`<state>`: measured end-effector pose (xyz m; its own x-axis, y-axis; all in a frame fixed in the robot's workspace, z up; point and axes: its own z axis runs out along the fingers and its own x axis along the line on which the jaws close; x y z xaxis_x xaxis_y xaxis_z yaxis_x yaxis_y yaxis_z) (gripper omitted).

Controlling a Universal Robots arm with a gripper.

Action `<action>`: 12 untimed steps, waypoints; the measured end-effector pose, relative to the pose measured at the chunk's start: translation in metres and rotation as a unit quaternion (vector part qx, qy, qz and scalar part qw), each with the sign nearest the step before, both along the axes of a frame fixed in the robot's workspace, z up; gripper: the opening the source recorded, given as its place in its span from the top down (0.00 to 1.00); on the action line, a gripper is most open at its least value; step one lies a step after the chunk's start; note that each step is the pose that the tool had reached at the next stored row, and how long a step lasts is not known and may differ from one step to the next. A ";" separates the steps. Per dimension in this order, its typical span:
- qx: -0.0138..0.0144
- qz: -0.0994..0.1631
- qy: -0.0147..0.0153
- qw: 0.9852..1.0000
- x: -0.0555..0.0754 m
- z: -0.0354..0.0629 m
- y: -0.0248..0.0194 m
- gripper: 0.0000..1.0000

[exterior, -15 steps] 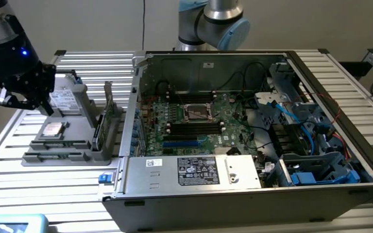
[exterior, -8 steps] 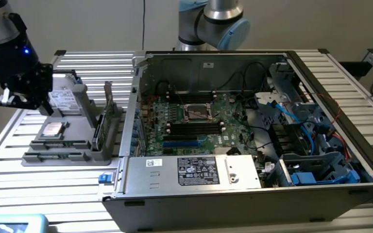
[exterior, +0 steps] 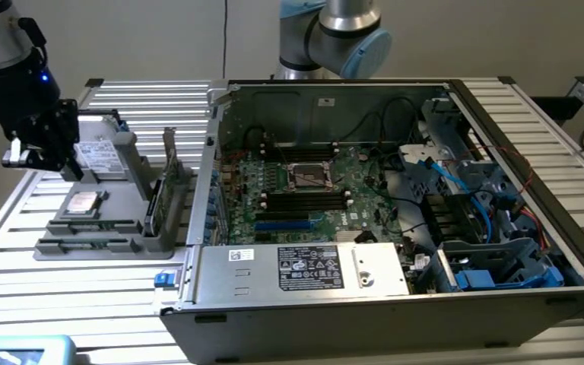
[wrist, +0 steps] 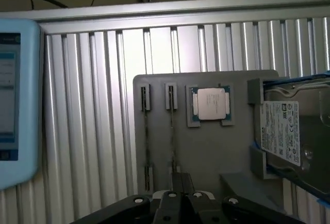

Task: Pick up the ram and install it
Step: 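Pick up the ram and move it above insertion slot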

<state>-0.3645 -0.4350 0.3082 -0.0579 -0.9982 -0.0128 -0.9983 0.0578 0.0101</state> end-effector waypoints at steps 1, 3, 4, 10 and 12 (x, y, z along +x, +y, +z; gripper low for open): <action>0.000 0.009 0.000 1.000 0.000 0.0000 0.0000 0.89; 0.000 0.020 0.000 1.000 0.000 -0.0001 0.0000 0.89; 0.000 0.021 0.000 1.000 0.000 -0.0002 0.0000 0.89; 0.000 0.021 0.000 1.000 0.000 -0.0008 -0.0002 0.89; 0.000 0.021 0.000 1.000 0.000 -0.0017 -0.0006 0.88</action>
